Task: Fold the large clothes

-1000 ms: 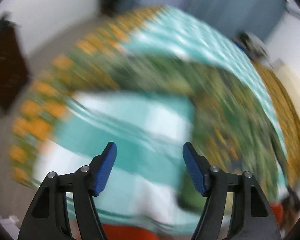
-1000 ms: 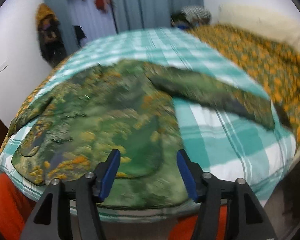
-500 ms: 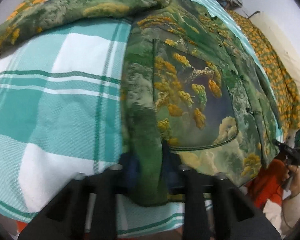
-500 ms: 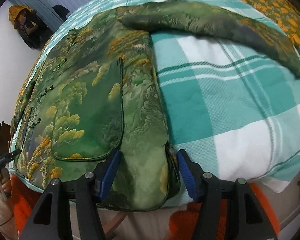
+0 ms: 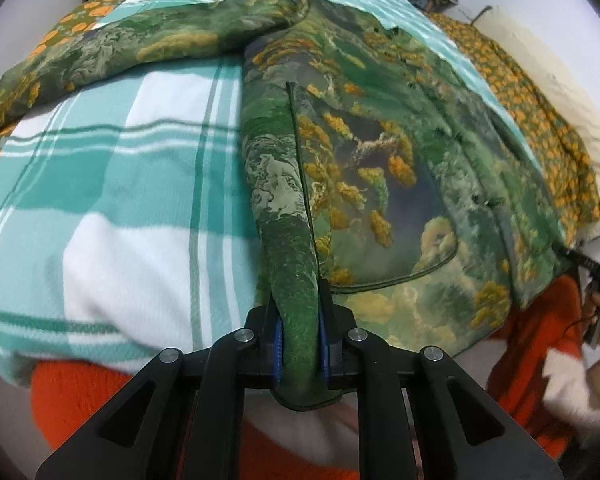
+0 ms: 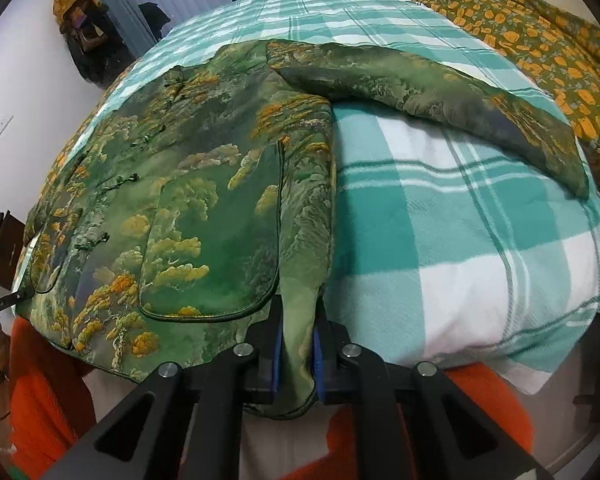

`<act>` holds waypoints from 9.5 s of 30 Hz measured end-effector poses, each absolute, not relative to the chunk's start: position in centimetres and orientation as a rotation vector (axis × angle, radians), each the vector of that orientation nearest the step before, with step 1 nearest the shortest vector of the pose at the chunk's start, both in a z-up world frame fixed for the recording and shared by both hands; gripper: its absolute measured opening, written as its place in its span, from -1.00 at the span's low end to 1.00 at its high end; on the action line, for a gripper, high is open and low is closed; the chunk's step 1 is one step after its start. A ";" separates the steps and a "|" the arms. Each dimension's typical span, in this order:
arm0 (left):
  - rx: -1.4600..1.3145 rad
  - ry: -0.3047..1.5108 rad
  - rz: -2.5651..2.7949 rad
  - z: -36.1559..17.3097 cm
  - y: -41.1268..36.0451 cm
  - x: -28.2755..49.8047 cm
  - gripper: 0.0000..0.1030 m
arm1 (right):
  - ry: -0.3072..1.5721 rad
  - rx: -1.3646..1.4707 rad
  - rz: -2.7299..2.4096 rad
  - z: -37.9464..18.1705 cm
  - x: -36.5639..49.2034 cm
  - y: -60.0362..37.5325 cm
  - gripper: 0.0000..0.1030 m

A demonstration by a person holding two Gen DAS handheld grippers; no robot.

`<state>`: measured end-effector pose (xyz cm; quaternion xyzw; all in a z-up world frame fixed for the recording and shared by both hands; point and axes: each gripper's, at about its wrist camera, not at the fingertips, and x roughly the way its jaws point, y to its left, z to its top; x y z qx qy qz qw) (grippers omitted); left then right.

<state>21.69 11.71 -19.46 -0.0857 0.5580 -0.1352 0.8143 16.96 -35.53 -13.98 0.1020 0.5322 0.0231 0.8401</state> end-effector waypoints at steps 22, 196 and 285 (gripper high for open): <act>-0.174 0.684 -0.080 -8.7 10.2 22.6 0.95 | 0.759 0.067 -0.184 -7.1 15.8 -31.2 0.17; -0.012 0.973 -0.178 -21.9 -4.5 48.4 -0.26 | 1.039 0.123 0.075 -16.7 37.0 -30.1 -0.34; 0.035 0.860 -0.089 -20.8 3.2 30.4 0.53 | 1.001 0.614 0.355 -15.7 39.1 -18.2 0.26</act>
